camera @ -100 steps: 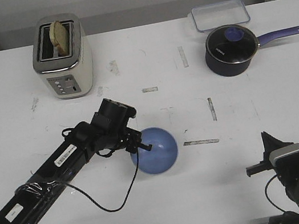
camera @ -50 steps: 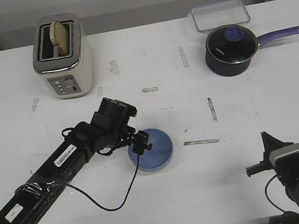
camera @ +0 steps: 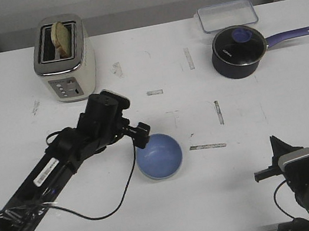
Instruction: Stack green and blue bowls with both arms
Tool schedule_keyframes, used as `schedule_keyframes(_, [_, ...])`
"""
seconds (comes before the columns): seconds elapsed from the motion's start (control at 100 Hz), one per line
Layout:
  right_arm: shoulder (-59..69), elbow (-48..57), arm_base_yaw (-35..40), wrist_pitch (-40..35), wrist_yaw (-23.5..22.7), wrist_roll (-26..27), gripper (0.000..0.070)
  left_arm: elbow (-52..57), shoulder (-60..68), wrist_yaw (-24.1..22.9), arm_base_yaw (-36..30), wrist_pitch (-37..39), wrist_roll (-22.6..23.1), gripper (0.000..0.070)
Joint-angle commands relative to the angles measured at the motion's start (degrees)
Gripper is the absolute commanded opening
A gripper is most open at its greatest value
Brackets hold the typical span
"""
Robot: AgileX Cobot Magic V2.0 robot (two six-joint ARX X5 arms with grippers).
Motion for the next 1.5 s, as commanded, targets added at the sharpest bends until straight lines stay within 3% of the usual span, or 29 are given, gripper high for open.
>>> schedule_keyframes(0.0, [0.3,0.0,0.0,0.4,-0.1,-0.5,0.0000,1.2,-1.3,-1.5,0.8,-0.2,1.9,0.0258])
schedule_keyframes(0.06, [0.3,0.0,0.1,0.4,-0.1,-0.4,0.0000,1.2,-3.3,-1.6,2.3,-0.5,2.1,0.0151])
schedule_keyframes(0.14, [0.3,0.0,0.1,0.4,-0.1,-0.4,0.0000,0.7,-6.3,-1.6,5.1,-0.3,3.5,0.0074])
schedule_keyframes(0.36, [0.3,0.0,0.1,0.4,-0.1,-0.4,0.0000,-7.0,-18.4,-1.6,15.8,3.1,6.8,0.0000])
schedule_keyframes(0.58, [0.3,0.0,0.1,0.5,-0.1,-0.4,0.0000,-24.4,-36.2,-1.6,28.7,12.9,4.3,0.0000])
schedule_keyframes(0.77, [0.3,0.0,0.1,0.7,-0.1,-0.4,0.0000,-38.5,-52.2,-1.5,35.0,18.0,1.6,0.0000])
schedule_keyframes(1.02, [0.3,0.0,0.1,1.6,-0.1,-0.4,0.0000,-48.3,-64.6,-1.5,35.5,16.7,-0.5,0.0000])
schedule_keyframes(1.49, [0.3,0.0,0.1,2.9,-0.1,-0.4,0.0000,-48.5,-65.5,-1.5,35.5,14.9,0.7,0.0001])
